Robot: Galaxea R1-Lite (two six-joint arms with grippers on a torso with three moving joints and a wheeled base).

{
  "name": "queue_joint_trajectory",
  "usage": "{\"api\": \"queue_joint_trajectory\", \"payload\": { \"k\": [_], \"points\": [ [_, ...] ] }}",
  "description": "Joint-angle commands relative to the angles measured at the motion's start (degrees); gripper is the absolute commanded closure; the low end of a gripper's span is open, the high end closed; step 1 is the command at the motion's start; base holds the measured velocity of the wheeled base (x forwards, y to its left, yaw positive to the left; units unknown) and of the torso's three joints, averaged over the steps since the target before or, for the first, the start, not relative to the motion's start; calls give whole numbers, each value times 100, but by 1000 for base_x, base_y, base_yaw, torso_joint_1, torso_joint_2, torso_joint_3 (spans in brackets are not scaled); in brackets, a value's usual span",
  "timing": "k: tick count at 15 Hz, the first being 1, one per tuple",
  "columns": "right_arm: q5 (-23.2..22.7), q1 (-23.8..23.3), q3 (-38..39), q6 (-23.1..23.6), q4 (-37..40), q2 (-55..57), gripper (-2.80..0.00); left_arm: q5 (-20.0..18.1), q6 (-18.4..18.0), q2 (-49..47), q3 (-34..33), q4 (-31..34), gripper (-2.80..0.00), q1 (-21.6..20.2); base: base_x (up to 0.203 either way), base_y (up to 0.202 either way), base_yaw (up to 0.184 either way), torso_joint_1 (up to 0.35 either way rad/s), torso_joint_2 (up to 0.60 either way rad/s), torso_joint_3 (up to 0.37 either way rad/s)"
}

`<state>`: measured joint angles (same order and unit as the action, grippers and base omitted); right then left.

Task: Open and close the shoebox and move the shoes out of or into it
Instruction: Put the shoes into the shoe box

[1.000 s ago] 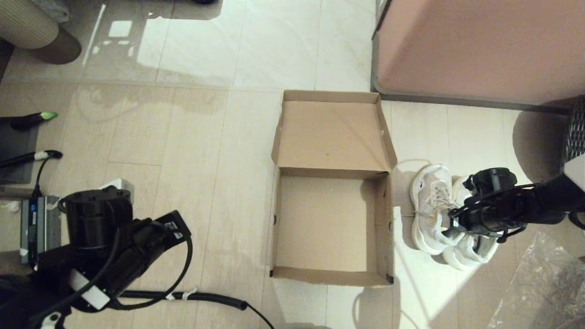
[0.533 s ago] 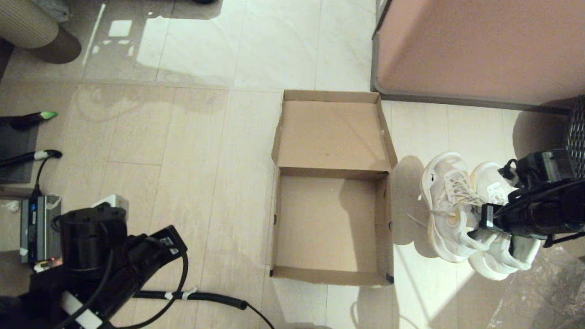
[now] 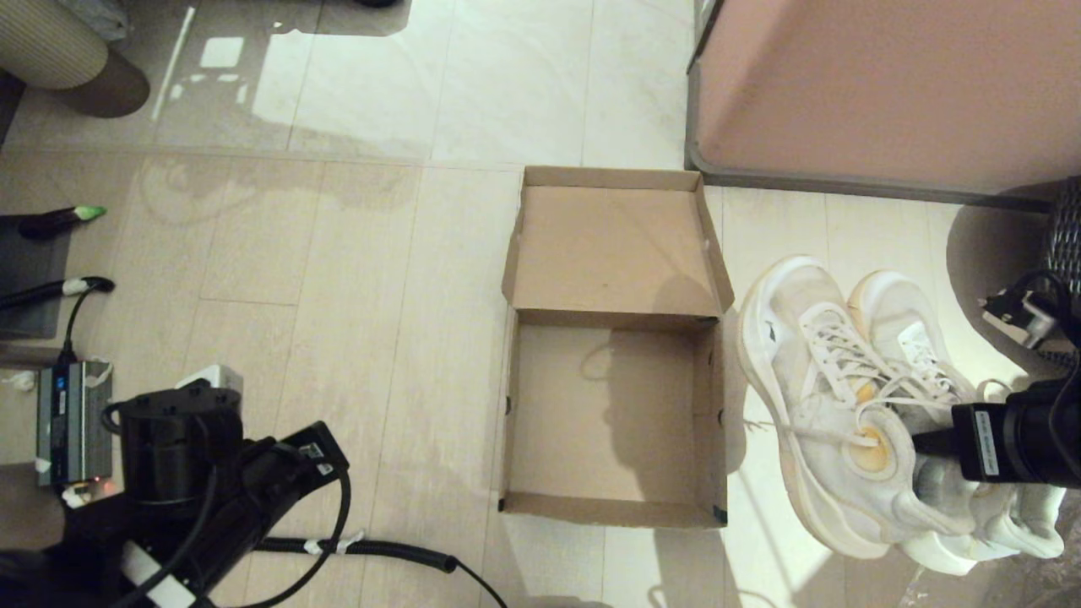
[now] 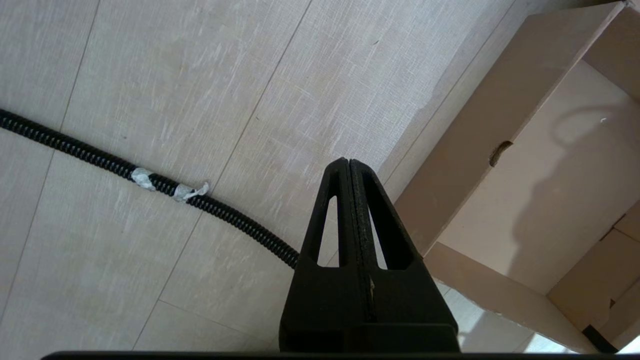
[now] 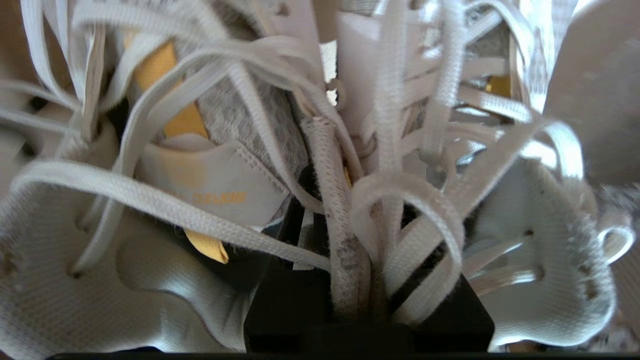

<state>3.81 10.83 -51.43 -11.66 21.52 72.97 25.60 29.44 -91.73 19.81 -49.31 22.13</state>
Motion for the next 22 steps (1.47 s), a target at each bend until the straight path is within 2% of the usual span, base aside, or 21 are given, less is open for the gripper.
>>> {"api": "queue_joint_trajectory", "payload": {
  "k": [1,3,4,7,11,16,20,22],
  "points": [
    [115,876,28,-240,31,-159,0,84,18,-11,4,-26,0,2,0,0,0,0,0,0],
    [265,1597,10,-562,31,158,0,129,9,5,-3,-26,0,2,0,0,0,0,0,0],
    [301,1799,10,-651,-15,395,0,138,0,7,-3,-26,0,2,0,0,0,0,0,0],
    [370,2157,31,-702,-663,1116,0,194,-17,33,5,-26,0,-6,0,0,0,0,0,0],
    [699,2674,30,-719,-1613,2322,0,220,-17,42,91,-26,0,-24,0,0,0,0,0,0],
    [963,2970,-62,-764,-2660,3675,0,349,0,48,93,-26,0,-42,0,0,0,0,0,0],
    [1109,2991,-224,-780,-3494,4522,0,349,0,43,41,-26,0,-42,0,0,0,0,0,0],
    [1209,2987,-472,-859,-3653,4834,0,349,9,51,-22,-26,0,-42,0,0,0,0,0,0]
  ]
}}
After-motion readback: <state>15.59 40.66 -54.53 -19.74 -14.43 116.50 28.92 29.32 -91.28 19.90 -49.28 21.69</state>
